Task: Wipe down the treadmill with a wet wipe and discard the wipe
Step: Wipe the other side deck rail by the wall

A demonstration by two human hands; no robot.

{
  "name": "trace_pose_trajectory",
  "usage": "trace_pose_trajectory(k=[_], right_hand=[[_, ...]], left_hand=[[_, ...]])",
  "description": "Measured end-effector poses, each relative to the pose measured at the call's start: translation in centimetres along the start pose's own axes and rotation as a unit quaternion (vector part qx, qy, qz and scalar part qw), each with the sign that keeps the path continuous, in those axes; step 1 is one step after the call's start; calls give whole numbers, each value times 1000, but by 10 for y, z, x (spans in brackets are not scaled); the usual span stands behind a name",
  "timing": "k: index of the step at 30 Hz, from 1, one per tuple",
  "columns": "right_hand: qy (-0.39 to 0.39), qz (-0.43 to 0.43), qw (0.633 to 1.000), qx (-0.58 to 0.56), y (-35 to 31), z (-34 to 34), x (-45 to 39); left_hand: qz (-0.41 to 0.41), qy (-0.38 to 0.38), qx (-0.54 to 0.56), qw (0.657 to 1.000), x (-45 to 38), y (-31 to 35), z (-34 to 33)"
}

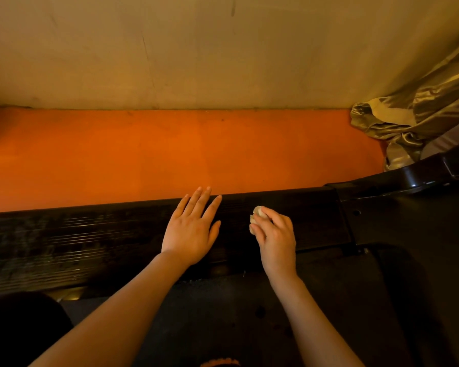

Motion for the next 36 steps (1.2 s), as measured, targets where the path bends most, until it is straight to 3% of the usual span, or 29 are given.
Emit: trace_pose_trajectory(k=[7, 11, 21, 29, 36], right_hand=[[-5, 13, 1000, -7, -3, 2, 1], [-36, 40, 998, -27, -18, -3, -5], [-96, 204, 973, -54, -148, -37, -53], [-149, 354, 920, -83, -307, -69, -67], [-169, 552, 815, -45, -476, -78, -11]], left_hand=[[-11, 1, 14, 1000, 0, 1, 2], [-26, 19, 78, 996, 3, -5, 9], [104, 88, 167, 977, 52, -113, 48], [254, 130, 180, 941, 166, -242, 60], [324, 140, 129, 927, 292, -346, 85]])
Point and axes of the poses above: each hand's wrist, its own x-axis away from the middle knuckle, its own z-axis out of the back of the hand, y = z × x, the point moved 10 cm from there along -x, towards the middle knuckle, and after that the axes turned 15 degrees about -y, right-handed, at the moved point
